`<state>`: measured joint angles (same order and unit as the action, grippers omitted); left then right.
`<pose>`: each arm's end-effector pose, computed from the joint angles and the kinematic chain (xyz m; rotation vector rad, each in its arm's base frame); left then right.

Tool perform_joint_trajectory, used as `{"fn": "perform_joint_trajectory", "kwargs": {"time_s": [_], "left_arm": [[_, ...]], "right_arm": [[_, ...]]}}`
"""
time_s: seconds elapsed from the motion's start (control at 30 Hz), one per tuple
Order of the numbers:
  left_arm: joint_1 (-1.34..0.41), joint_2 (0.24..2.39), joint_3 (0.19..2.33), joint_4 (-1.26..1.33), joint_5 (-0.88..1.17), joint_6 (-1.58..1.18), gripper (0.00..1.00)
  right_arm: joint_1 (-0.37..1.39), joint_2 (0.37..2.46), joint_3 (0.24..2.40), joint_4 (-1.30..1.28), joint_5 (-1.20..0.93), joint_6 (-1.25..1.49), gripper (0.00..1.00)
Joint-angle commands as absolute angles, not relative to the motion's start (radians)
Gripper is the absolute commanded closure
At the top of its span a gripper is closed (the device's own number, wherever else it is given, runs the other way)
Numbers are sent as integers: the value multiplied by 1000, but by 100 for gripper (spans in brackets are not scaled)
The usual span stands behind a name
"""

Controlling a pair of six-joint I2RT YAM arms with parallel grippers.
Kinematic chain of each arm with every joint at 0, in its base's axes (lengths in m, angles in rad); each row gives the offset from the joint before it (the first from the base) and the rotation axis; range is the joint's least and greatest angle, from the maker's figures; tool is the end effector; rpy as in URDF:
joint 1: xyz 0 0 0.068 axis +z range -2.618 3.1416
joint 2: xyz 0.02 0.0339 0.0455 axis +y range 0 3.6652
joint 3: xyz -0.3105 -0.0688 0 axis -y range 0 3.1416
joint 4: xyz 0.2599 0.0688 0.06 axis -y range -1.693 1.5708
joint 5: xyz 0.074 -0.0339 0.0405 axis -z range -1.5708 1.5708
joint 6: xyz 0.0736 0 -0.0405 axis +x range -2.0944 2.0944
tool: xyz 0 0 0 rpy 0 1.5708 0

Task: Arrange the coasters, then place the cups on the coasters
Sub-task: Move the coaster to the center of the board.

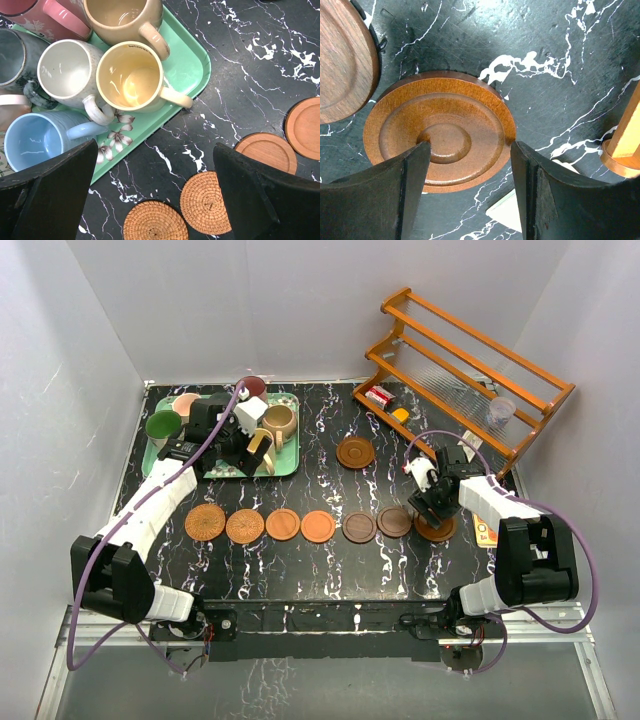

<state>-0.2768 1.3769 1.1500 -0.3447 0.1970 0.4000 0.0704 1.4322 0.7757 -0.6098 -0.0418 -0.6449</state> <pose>0.3326 -0.1095 0.3391 0.8155 1.9711 -0.1385 0.2630 0.0216 0.1692 -1.0017 2.6544 -0.0665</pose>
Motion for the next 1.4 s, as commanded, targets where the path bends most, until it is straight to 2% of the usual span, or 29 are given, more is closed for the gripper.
{"fn": "perform_joint_trajectory", "kwargs": {"time_s": [0.0, 1.1, 1.37], "left_arm": [[-269, 1331, 1147, -342, 223, 396, 1], [-265, 1317, 1118, -335, 228, 419, 1], [-261, 1314, 1116, -336, 229, 421, 1]], "right_arm": [[87, 1437, 768, -654, -95, -612, 36], [110, 1441, 780, -662, -124, -591, 35], [113, 1500, 798, -575, 46, -538, 35]]}}
